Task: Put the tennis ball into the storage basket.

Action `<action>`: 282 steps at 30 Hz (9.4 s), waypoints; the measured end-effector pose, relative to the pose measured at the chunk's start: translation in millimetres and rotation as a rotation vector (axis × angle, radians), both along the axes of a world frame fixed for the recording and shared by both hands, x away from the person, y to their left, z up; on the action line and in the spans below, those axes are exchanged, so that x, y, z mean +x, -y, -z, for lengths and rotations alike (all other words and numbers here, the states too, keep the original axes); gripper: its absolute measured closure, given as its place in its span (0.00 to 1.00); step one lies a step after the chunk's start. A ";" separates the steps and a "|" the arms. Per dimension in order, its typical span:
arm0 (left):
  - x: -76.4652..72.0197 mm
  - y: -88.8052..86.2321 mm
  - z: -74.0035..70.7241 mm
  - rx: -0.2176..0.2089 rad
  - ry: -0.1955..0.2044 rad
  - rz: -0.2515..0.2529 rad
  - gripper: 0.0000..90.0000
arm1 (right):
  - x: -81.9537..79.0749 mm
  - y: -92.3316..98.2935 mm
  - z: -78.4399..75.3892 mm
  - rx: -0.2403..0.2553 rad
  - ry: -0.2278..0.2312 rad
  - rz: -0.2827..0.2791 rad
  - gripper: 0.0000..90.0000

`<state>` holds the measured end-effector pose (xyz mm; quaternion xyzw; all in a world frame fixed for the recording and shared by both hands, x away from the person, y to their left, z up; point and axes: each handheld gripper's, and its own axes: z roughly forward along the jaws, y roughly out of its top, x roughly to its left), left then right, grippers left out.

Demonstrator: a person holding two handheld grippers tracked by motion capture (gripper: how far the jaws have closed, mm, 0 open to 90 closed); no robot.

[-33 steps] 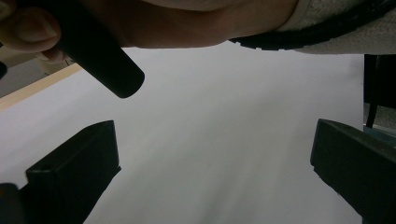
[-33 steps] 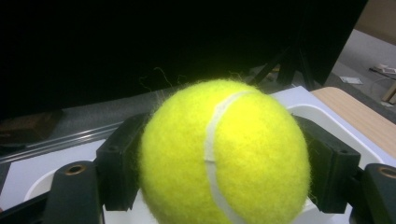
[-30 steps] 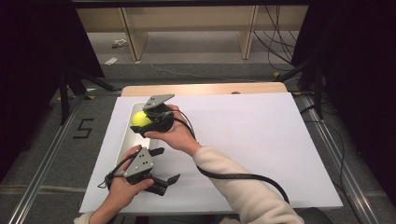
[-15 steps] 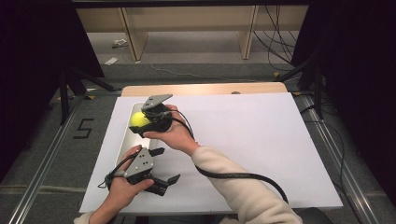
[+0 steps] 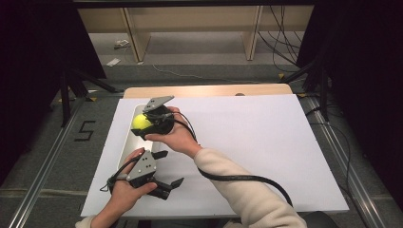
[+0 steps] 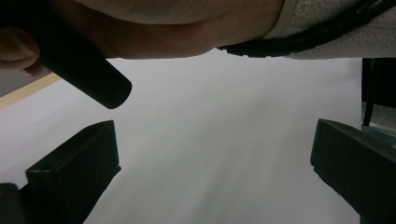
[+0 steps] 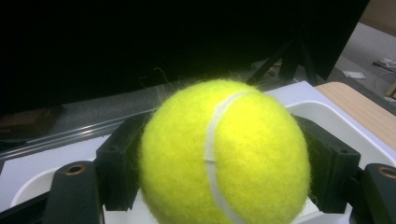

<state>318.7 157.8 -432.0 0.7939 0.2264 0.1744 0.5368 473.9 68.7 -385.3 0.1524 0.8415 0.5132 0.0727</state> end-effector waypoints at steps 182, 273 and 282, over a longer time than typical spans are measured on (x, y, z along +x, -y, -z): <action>-1.3 3.4 1.1 0.016 -0.004 0.027 0.01 | 21.7 -22.8 30.8 -0.105 -0.054 -0.017 0.17; -0.7 3.3 1.9 0.018 -0.010 0.017 0.01 | 8.1 204.4 27.0 -0.038 -0.046 0.311 0.17; -0.8 3.5 2.0 0.019 -0.010 0.016 0.01 | -0.1 227.7 30.4 -0.029 -0.048 0.345 0.17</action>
